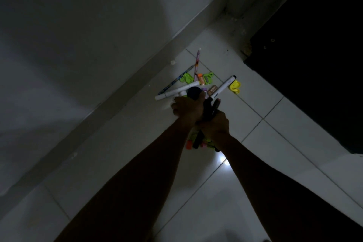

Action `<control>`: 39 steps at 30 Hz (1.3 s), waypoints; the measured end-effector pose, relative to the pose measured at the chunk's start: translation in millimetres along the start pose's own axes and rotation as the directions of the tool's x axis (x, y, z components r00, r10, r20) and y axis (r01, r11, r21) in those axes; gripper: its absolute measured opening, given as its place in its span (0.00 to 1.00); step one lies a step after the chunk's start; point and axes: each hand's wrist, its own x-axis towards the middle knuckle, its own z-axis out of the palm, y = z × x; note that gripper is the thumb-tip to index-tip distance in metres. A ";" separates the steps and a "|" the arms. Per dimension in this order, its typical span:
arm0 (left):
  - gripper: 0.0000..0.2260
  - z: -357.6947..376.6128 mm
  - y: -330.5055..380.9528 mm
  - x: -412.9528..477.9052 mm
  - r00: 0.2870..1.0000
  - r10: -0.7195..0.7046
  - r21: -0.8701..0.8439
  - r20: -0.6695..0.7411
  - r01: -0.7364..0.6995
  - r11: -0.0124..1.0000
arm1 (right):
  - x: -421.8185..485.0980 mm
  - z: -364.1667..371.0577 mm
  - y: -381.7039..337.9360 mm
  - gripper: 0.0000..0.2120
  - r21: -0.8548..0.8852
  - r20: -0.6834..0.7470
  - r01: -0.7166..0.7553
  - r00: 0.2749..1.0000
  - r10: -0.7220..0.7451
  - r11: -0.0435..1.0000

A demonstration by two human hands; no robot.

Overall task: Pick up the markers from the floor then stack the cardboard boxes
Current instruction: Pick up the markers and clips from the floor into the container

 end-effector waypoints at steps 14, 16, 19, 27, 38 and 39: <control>0.24 -3.3 -14.6 -2.1 0.979 0.192 0.266 -0.066 -0.169 0.949 | 51.4 -59.1 -35.3 0.34 0.113 -0.313 -0.043 0.947 0.076 0.993; 0.18 -1.9 -13.6 -5.8 0.976 0.207 0.267 -0.061 -0.184 0.946 | 55.1 -61.1 -39.9 0.39 0.086 -0.320 -0.047 0.945 0.072 0.995; 0.15 -0.7 -14.0 -7.1 0.973 0.220 0.296 -0.062 -0.193 0.935 | 58.0 -63.8 -40.9 0.47 0.019 -0.288 -0.063 0.955 0.066 0.998; 0.14 -12.6 -22.5 -10.9 0.967 0.248 0.252 -0.065 -0.225 0.941 | 50.4 -65.0 -21.2 0.48 0.078 -0.193 -0.091 0.976 0.105 0.993; 0.18 -16.1 -34.2 -26.6 0.967 0.233 0.065 0.100 -0.240 0.968 | 35.5 -63.9 12.0 0.42 0.027 -0.184 -0.083 0.979 0.087 0.996; 0.18 -17.3 -34.5 -28.8 0.967 0.233 0.057 0.099 -0.240 0.969 | 34.5 -63.6 14.8 0.42 0.023 -0.195 -0.085 0.977 0.088 0.996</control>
